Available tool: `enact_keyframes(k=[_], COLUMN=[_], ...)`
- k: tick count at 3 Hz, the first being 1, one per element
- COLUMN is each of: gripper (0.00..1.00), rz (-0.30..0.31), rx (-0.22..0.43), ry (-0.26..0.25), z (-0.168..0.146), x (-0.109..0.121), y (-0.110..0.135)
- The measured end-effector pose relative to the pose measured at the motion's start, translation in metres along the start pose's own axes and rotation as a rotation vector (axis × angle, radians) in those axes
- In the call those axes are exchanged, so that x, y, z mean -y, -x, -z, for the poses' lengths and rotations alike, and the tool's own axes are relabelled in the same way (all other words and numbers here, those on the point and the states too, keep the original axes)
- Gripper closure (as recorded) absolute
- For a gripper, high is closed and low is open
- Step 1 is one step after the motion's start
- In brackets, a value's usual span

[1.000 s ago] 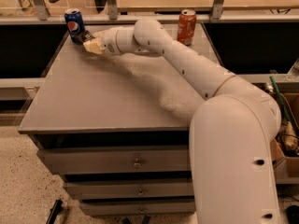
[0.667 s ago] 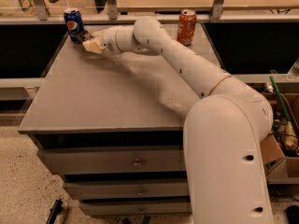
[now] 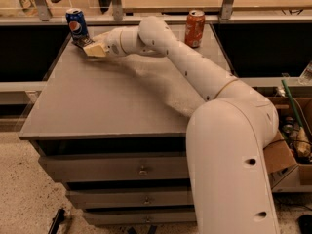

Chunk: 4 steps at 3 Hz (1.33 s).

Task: Move rxbar chocolate near pepsi can

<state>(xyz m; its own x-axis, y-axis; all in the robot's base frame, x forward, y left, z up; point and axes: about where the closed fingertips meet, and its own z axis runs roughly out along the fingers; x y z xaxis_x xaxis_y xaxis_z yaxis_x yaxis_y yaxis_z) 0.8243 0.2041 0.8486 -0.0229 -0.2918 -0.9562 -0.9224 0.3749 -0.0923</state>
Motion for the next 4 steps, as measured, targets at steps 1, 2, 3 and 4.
enact_keyframes(k=[1,2,3,4], gripper=[0.12,0.00,0.00,0.00], rz=[0.002,0.005,0.001,0.004], rx=[-0.006,-0.010,-0.004,0.015], ry=[0.000,-0.003,-0.011,0.003], z=[0.000,0.003,0.013,0.030], x=[0.000,-0.001,-0.002,-0.009], y=[-0.002,-0.003,0.002,0.012])
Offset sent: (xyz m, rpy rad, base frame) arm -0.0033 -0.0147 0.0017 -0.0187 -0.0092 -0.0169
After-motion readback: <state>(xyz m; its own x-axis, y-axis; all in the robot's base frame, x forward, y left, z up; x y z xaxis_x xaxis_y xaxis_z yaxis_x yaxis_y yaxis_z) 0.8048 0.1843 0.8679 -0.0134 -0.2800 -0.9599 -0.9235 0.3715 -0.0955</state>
